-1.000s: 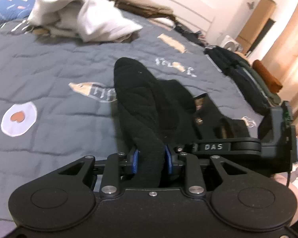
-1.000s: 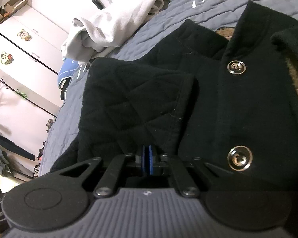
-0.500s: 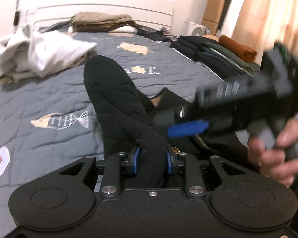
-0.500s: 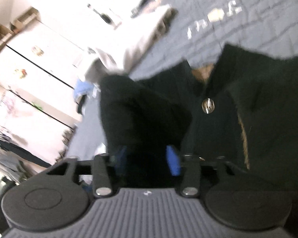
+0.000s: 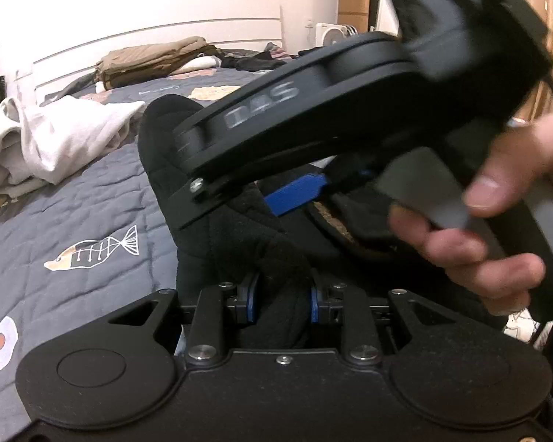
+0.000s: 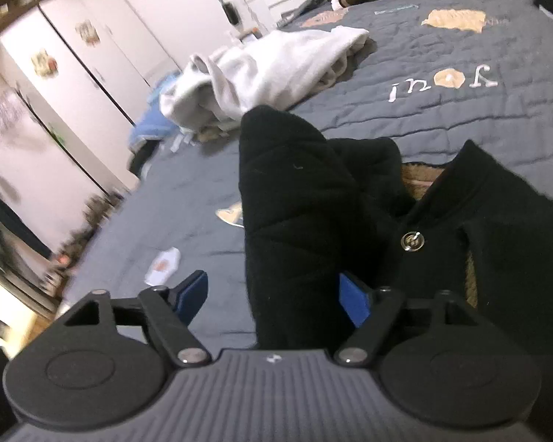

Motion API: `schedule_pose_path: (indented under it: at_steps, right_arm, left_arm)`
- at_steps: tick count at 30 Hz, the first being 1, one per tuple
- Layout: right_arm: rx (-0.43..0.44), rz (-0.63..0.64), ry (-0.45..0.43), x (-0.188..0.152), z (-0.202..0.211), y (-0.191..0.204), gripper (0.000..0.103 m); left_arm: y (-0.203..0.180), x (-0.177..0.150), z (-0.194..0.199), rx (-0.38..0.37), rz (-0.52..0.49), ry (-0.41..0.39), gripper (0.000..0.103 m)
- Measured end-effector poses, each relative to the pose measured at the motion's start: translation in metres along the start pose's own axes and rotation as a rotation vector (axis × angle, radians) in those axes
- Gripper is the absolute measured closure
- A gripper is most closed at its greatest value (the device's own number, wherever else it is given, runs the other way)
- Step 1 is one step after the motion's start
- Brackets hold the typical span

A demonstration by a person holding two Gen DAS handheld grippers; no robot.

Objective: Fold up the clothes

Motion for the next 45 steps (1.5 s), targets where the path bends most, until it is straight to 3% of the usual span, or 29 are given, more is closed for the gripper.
schedule_pose_path:
  at_steps: [7, 8, 9, 12, 20, 22, 26, 30, 45]
  right_arm:
    - [-0.094, -0.047, 0.011, 0.009, -0.025, -0.021, 0.029]
    - [-0.081, -0.076, 0.012, 0.009, -0.026, -0.024, 0.041]
    - [-0.067, -0.106, 0.013, 0.010, -0.027, -0.026, 0.062]
    - [-0.048, -0.142, 0.006, 0.011, -0.026, -0.030, 0.072]
    - [0.013, -0.211, -0.012, 0.020, -0.003, -0.037, 0.075]
    - [0.028, -0.219, -0.014, 0.021, 0.004, -0.038, 0.075]
    - [0.043, -0.227, -0.021, 0.025, 0.023, -0.043, 0.075]
    - [0.050, -0.244, -0.027, 0.027, 0.041, -0.053, 0.075]
    - [0.084, -0.255, -0.031, 0.032, 0.102, -0.110, 0.075]
  left_arm:
    - [-0.007, -0.005, 0.000, -0.018, -0.031, 0.004, 0.078]
    - [-0.008, -0.005, 0.000, -0.016, -0.035, 0.004, 0.078]
    - [-0.008, -0.005, 0.000, -0.014, -0.039, 0.004, 0.078]
    - [-0.007, -0.005, 0.004, -0.032, -0.044, -0.007, 0.069]
    - [0.027, 0.007, 0.047, -0.216, 0.133, -0.120, 0.047]
    - [0.040, 0.006, 0.053, -0.225, 0.194, -0.150, 0.046]
    - [0.060, 0.000, 0.049, -0.201, 0.284, -0.133, 0.046]
    - [0.062, -0.005, 0.040, -0.184, 0.285, -0.091, 0.046]
    - [-0.018, 0.003, 0.007, -0.337, 0.111, -0.029, 0.046]
Point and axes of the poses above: each gripper's, at about its wrist camera, not at the fingertips, and z roughly against the way its jaws point, y to its left, x to its top, the point moved 8 cm from there along -z, roughly the way its jaws point, and after that the axes turned 13 degrees about -z, right-handed, at the moved point
